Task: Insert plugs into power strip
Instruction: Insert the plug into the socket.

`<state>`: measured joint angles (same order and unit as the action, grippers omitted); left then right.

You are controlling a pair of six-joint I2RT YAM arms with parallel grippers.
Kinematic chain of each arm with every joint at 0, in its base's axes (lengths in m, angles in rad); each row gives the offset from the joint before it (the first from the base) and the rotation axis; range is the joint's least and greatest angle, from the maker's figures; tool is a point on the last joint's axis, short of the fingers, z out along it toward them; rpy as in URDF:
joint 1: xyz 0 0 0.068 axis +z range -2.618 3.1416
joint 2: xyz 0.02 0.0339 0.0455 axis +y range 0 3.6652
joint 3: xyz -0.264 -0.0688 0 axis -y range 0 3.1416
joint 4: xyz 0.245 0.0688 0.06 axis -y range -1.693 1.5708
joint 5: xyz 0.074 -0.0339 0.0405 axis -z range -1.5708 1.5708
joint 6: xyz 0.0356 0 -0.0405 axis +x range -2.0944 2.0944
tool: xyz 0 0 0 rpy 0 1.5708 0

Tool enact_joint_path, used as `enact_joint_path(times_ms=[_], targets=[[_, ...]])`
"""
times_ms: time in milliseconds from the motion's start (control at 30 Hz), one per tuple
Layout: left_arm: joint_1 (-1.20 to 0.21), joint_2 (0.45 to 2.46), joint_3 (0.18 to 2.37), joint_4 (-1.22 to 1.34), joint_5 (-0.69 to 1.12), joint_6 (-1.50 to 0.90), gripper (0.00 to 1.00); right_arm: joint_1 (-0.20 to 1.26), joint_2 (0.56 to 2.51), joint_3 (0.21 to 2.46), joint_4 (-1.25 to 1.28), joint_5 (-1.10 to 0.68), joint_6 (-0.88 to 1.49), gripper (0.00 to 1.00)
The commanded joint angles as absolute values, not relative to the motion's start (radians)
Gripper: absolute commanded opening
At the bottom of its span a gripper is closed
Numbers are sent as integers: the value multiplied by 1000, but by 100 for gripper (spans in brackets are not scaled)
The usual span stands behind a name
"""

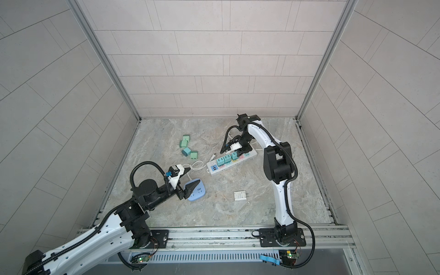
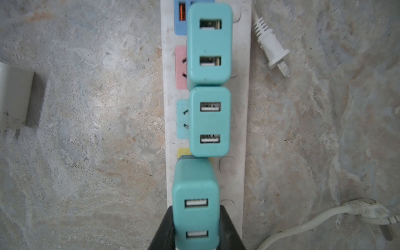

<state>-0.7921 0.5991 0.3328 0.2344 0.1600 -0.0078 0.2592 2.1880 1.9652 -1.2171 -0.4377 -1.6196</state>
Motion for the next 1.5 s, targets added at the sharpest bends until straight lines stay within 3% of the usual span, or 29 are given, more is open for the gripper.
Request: enact_joint_path(times_ms=[0,333,1067,1300,1467], targets=[[-788,600,338,259,163,3,76,261,2210,1973,-1243,-443,-1620,0],[-788,597,336,259,164,3,76,256,2220,1973,-1200,-505,-1595,0],[-788,592,336,263,168,2,76,298,2234,1871,-1170,-367,-1625,0],[-789,592,338,264,171,2,76,292,2152,1839,-1097,-414,-1558,50],[-788,590,337,262,171,2,76,266,2035,1809,-1055,-499,-1566,55]])
